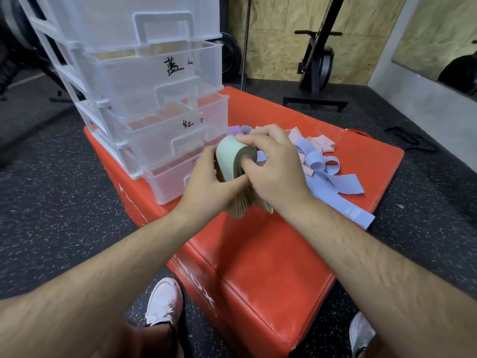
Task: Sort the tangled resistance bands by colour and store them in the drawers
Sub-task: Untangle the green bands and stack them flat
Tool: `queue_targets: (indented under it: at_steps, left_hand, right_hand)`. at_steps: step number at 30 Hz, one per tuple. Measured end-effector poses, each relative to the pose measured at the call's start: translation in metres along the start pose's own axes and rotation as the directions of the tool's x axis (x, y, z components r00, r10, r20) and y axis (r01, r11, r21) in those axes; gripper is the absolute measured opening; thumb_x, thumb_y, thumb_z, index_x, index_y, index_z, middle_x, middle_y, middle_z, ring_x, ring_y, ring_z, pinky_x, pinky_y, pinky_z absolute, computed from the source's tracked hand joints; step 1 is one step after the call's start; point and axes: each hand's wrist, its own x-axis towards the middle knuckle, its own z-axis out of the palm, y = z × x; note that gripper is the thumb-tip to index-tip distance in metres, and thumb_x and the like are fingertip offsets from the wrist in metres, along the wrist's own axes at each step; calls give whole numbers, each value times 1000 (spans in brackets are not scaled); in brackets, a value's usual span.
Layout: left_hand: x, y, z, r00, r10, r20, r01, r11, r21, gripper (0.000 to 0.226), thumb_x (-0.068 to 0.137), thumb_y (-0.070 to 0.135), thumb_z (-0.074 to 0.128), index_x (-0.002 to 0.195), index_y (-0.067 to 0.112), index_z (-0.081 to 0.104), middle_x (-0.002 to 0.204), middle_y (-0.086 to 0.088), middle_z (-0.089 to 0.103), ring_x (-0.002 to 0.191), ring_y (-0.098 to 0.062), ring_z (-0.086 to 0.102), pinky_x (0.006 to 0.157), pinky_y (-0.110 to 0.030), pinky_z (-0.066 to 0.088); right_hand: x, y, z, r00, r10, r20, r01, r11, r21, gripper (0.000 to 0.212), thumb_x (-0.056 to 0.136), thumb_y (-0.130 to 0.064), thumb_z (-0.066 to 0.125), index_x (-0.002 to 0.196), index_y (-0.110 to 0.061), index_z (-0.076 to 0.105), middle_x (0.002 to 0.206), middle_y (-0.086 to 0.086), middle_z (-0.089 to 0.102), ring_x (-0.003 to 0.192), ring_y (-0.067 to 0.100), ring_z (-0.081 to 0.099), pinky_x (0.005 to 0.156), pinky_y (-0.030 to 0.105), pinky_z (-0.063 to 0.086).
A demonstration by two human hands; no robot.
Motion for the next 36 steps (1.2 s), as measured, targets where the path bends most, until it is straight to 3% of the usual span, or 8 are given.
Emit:
queue_targets:
  at_steps: [8,13,17,21,23,28,31,36]
  left_hand:
    - [2,6,0,997,71,43,-73,997,39,31,82,17,78,89,38,56,78,33,67,71,12,63,61,-8,45]
    - [3,8,0,993,81,87,-86,995,46,16,86,14,71,91,27,64,83,2,73,70,-1,66,59,-27,53]
    - [4,4,4,992,64,108,-67,997,28,17,87,12,71,87,26,60,75,5,71,62,4,63,54,-12,47]
    - [7,-4,5,999,11,49,-13,999,46,41,73,34,81,103,41,54,93,19,70,92,-3,68,75,-23,52]
    - [8,-6,4,999,-33,29,30,995,98,53,65,43,81,109,43,53,99,17,70,101,-12,67,81,-35,54]
    - [11,-19,-6,975,-133,180,132,991,14,56,69,19,84,117,16,55,98,-13,73,81,-33,74,70,-58,59]
    - [11,-28,-17,951,-209,227,183,974,131,75,59,30,90,121,21,49,103,-7,72,87,-25,73,78,-52,59]
    - [9,-41,-36,912,-340,230,231,888,397,88,61,33,87,129,33,31,98,1,65,80,-11,64,66,-27,50]
  right_hand:
    - [2,7,3,998,-54,-15,52,995,-80,39,78,-4,64,111,-19,77,100,-8,59,96,7,57,80,21,47]
    - [2,9,3,995,-88,-51,82,991,-107,40,78,-4,63,112,-19,77,101,-7,60,95,6,55,79,26,48]
    - [1,12,4,992,-106,-62,101,991,-89,40,78,0,62,112,-15,77,100,-5,60,96,8,55,80,17,46]
    - [3,5,5,992,115,-55,-108,988,114,35,81,-2,67,108,-21,78,100,-12,59,89,1,60,76,5,42]
    - [6,4,6,959,285,-1,-274,922,275,29,82,-7,70,100,-28,78,99,-10,65,85,1,66,73,16,53]
    - [6,17,14,820,558,126,-551,710,439,13,78,-14,70,85,-25,74,90,6,76,87,32,74,72,52,62]
    - [1,25,21,803,566,188,-579,665,471,20,81,-1,66,93,-15,73,95,17,73,86,37,73,68,50,63]
    - [-8,35,38,721,613,323,-689,581,433,35,86,13,55,100,-17,67,83,2,64,65,9,67,45,22,52]
